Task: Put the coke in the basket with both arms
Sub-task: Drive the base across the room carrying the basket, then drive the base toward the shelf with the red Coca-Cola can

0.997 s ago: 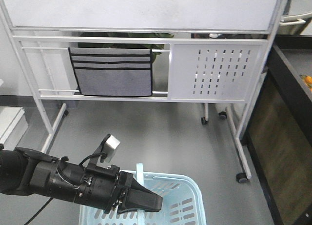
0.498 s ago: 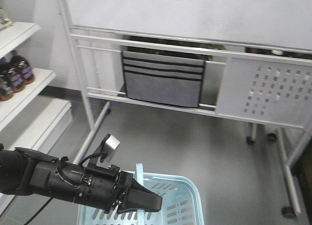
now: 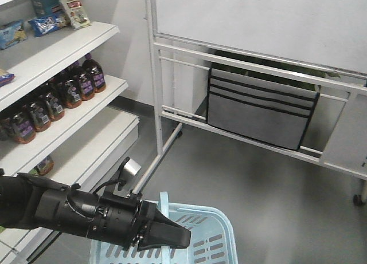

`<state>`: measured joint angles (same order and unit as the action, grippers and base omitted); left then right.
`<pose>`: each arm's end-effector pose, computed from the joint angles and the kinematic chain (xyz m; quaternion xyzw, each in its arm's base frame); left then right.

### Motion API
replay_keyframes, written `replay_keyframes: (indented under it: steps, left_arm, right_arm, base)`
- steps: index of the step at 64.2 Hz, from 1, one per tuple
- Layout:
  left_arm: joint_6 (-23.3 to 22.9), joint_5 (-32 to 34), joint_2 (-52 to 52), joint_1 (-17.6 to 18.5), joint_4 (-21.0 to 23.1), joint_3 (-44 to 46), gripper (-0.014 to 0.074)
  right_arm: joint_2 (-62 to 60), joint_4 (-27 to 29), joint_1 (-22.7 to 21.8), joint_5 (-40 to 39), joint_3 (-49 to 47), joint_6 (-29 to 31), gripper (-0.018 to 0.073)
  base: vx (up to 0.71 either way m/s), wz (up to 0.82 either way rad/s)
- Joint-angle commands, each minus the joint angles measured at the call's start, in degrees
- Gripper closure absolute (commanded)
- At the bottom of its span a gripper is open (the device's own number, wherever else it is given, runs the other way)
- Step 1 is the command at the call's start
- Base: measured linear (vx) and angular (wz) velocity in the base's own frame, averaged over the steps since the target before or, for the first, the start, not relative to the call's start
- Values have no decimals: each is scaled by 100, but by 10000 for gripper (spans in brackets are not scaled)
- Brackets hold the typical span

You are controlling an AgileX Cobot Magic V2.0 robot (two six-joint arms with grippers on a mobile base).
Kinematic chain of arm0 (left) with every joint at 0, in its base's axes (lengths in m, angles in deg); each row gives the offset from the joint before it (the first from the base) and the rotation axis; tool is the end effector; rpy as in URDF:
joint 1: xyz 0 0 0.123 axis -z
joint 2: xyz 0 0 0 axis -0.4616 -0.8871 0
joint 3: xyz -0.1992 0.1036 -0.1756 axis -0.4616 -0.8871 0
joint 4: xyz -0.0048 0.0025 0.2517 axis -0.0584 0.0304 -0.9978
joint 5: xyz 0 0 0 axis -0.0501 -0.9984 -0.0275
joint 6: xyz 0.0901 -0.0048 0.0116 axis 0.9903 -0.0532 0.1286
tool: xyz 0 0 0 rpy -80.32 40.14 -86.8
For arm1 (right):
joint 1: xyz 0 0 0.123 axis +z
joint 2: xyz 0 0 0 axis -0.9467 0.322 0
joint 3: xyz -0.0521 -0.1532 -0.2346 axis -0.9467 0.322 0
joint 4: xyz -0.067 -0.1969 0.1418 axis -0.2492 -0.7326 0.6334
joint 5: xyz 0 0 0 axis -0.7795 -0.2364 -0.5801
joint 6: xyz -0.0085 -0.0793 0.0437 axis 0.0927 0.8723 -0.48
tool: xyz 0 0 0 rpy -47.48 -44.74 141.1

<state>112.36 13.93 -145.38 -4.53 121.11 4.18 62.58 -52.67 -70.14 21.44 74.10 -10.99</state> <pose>0.2224 -0.1835 0.1765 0.0771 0.7977 -0.5977 0.0240 0.0567 0.0004 0.1941 0.0096 0.7221 0.0165 0.6915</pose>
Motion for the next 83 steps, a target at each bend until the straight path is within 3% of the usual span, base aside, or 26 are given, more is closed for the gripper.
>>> replay_keyframes:
  steps: [1,83]
  left_arm:
    - [14,-570,292,23,582,76,602]
    - [14,-570,292,23,582,76,602]
  right_arm:
    - [-72,-26,-31,-414,46,33,569]
    - [-72,-26,-31,-414,46,33,569]
  base:
    - [13,41]
    - [11,39]
